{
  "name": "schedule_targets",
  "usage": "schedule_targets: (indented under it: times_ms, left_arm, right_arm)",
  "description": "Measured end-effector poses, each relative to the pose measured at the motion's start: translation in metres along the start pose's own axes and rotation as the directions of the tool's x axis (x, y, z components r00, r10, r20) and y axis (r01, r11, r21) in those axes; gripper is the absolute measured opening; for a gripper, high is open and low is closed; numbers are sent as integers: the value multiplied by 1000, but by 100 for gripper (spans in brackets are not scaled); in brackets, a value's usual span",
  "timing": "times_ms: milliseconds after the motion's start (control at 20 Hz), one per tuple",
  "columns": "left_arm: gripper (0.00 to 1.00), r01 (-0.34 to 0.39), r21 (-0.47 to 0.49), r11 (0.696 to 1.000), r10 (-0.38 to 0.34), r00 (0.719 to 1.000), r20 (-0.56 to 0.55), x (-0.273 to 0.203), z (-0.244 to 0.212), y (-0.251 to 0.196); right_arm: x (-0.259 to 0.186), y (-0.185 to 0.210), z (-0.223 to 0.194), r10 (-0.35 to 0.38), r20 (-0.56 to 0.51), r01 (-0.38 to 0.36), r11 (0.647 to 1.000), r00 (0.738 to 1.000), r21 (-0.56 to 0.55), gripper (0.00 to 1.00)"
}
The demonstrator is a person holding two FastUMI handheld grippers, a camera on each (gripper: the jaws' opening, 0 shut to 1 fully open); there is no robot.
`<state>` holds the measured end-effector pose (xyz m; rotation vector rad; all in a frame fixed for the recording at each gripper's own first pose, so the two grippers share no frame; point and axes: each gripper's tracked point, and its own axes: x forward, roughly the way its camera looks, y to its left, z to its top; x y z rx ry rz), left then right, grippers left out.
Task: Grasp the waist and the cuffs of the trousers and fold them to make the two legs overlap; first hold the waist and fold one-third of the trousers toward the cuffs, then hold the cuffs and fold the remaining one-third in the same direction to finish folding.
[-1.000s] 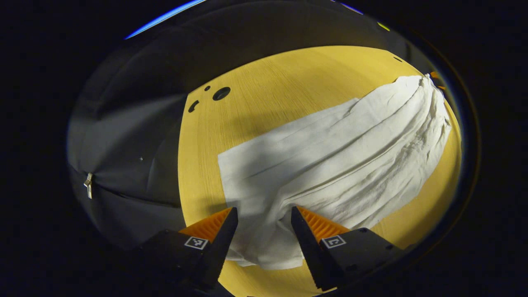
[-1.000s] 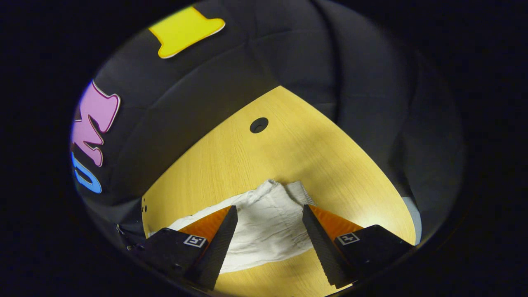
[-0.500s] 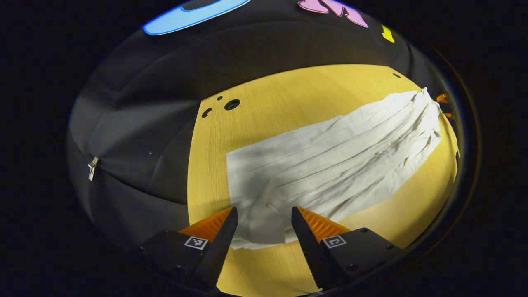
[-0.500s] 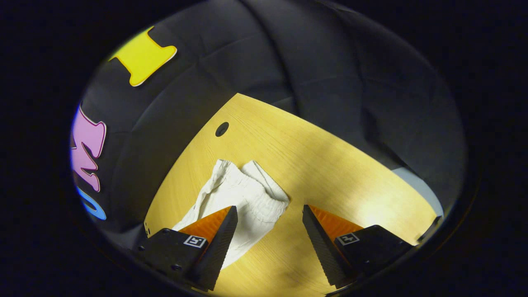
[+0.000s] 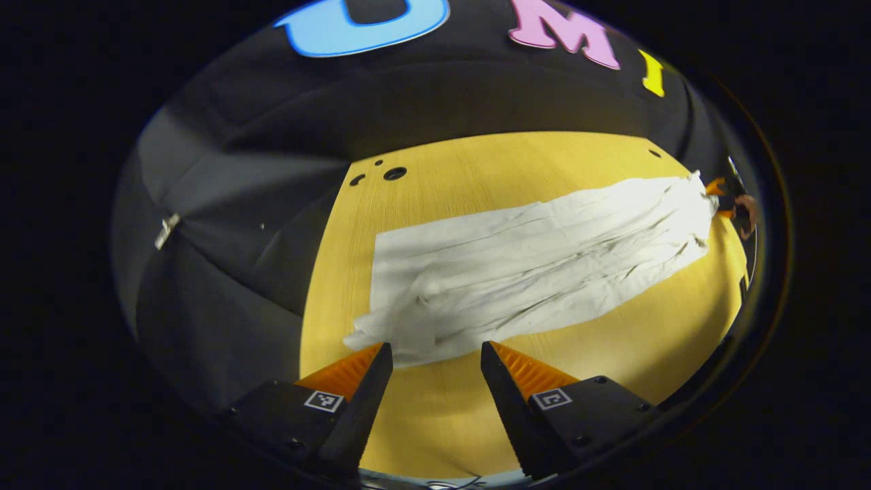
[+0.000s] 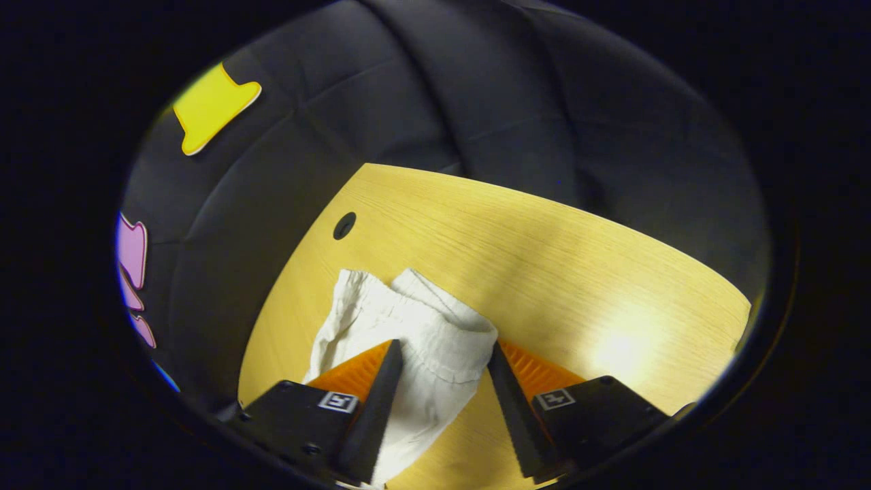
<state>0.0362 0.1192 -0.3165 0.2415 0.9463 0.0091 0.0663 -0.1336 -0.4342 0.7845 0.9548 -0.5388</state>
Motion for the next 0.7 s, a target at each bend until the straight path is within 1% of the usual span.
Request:
schedule_targets:
  times_ms: [50,100,150,200,250,350,450,500,600,650,700]
  left_arm:
    - [85,21,-51,998,-21,1000,-2,1,-5,-8]
    - [86,41,-94,995,-41,999,-1,1,-9,-15]
    - [85,59,-136,989,-60,998,-2,0,-12,-23]
    - [85,75,-185,980,-77,997,-3,2,-15,-28]
    - [85,95,-245,965,-99,995,-3,4,-16,-34]
    - [87,132,-385,913,-142,990,3,11,-16,-41]
    - [87,156,-509,847,-169,985,22,14,-17,-43]
    - [87,170,-553,816,-184,983,30,13,-16,-45]
    - [87,192,-644,741,-212,976,46,14,-19,-49]
    - [87,191,-682,706,-207,977,59,17,-19,-44]
    - [87,189,-708,680,-192,978,77,22,-18,-37]
  right_arm:
    - [4,4,-10,14,-44,-13,1000,999,12,53]
    - [-5,10,-6,35,-41,-33,999,999,33,28]
    - [-6,14,-2,52,-29,-51,998,998,40,21]
    - [-12,14,3,72,1,-72,997,997,35,16]
    - [-15,13,7,86,18,-87,996,996,25,16]
    - [-22,14,7,110,29,-110,994,994,16,16]
    - [-26,18,13,136,59,-137,991,989,10,16]
    - [-28,18,16,147,76,-148,989,986,2,16]
    - [-32,18,20,166,103,-163,986,981,-37,16]
    - [-35,17,24,172,119,-164,984,978,-72,16]
    - [-36,13,26,173,131,-160,981,976,-107,16]
